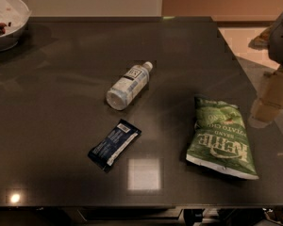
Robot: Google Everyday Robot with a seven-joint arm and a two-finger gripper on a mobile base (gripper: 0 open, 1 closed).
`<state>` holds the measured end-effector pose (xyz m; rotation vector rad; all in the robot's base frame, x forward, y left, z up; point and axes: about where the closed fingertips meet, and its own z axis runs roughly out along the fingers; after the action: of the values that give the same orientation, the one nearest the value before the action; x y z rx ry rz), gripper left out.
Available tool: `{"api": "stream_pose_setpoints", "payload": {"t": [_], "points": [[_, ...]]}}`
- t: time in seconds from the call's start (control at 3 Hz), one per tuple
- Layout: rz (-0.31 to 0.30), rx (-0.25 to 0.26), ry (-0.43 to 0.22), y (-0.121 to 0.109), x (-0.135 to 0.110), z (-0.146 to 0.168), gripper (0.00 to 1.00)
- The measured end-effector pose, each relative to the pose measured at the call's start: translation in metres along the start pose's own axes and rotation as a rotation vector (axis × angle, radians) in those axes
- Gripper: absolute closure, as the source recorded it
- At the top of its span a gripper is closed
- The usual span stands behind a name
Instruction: Pick rxbar blueberry
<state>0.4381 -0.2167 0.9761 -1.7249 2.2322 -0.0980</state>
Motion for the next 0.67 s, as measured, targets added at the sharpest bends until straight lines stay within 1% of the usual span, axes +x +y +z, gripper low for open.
{"api": "stream_pose_setpoints", "payload": {"t": [0.33, 0.67], "points": [[0.0, 0.0, 0.0, 0.0, 0.0, 0.0, 0.0], [-0.015, 0.004, -0.004, -0.0007, -0.0038, -0.0003, 0.0]]}}
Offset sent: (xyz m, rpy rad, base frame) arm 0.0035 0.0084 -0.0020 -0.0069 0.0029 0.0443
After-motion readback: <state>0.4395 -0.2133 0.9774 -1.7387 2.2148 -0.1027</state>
